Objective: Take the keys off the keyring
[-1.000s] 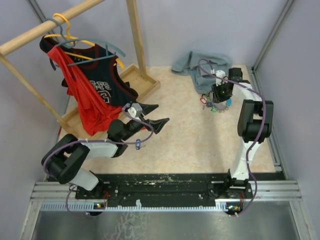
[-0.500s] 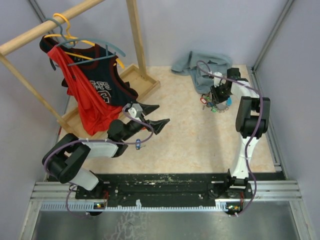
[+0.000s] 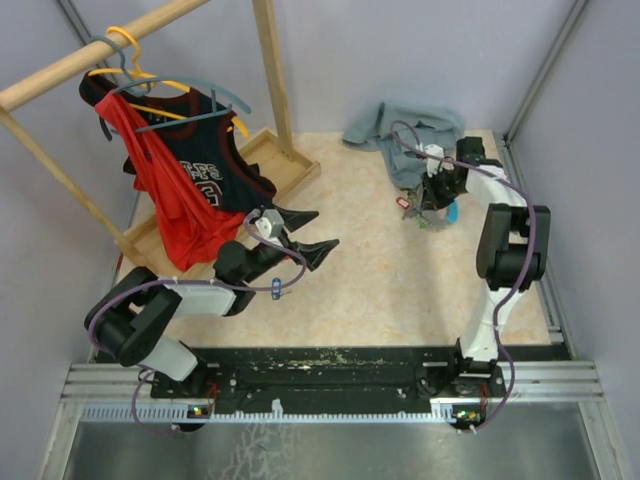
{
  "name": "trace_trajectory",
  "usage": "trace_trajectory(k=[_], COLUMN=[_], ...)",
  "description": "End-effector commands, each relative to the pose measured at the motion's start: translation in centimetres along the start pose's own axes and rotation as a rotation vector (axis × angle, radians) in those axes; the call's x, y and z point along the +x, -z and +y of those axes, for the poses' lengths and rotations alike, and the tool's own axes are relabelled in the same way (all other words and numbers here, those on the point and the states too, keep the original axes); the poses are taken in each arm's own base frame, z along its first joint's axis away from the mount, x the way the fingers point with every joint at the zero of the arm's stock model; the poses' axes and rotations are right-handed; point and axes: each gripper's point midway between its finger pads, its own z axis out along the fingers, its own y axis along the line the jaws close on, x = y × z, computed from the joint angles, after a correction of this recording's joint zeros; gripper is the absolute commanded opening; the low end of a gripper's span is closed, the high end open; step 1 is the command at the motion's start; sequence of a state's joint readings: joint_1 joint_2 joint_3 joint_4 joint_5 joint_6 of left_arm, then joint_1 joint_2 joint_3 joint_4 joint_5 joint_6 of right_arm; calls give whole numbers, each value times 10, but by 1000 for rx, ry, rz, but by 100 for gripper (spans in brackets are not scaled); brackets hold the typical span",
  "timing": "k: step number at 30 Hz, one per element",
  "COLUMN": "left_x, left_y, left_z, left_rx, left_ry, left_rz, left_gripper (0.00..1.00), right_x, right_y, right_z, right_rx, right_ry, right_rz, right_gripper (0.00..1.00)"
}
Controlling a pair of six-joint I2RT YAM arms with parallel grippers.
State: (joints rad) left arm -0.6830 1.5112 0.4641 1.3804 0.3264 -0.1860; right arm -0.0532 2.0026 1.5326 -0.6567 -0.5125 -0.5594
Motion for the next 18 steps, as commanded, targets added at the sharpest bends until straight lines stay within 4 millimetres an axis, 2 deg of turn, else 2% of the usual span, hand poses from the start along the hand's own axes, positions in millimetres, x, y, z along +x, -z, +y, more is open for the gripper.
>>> trace_trajectory(k=[1,7,11,14,18], left_x=[-8,-14,-21,-24,-28], left_y=[3,7,12,18,20], left_z=[-10,-19,-26,-32,-34], left_rx=[47,88,125,148,157], left_ry=[-10,-28,-41,-51,-60], left_rz=[-43,-76,-121,-162,-186], left_gripper=[97,96,94,90,81], right_x=[-55,-57,-51,-45,-42], right_y=[58,82,77,72,80], right_z=[46,106,148,191,242], right_rx=[-60,-171,-269,-385,-550], right_ry=[141,272,369,469,568], right_rz=[-195,-266,-263,-253,-283], right_gripper=[0,0,0,0,0])
